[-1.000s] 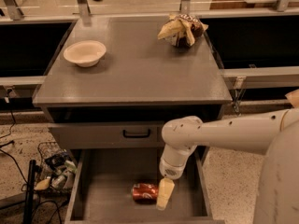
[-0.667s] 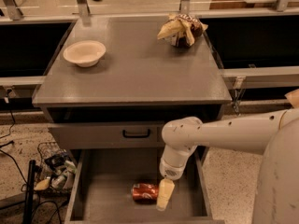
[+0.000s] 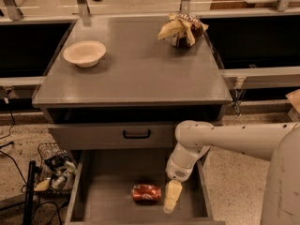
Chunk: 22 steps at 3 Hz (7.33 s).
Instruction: Pick coke can from middle drawer and place on counter
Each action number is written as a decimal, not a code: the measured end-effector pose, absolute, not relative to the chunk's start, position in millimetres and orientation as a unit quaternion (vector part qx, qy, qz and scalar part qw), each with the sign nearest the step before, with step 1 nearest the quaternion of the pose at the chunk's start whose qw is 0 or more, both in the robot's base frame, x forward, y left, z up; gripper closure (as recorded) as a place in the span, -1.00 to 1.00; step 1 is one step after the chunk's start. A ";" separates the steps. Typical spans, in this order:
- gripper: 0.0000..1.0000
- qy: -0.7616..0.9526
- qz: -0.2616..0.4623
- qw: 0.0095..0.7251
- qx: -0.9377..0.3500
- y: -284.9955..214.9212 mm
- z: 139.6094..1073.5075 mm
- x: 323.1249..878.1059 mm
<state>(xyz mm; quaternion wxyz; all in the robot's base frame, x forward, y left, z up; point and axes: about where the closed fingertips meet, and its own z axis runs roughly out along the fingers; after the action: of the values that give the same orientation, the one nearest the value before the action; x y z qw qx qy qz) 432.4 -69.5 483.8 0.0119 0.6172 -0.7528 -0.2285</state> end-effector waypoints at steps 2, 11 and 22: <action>-1.00 -0.750 -0.254 0.016 0.610 -73.9 466.4 432.5; -1.00 -0.687 -0.257 -0.043 0.678 -80.7 479.0 401.8; -1.00 -0.736 -0.203 -0.004 0.646 16.6 426.9 429.1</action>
Offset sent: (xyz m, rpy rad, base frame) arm 0.0030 -0.0100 -0.0178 0.0196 0.0402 -0.0147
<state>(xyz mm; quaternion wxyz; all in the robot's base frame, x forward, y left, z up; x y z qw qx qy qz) 429.1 16.6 426.9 -0.0035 0.6464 -0.7356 -0.2028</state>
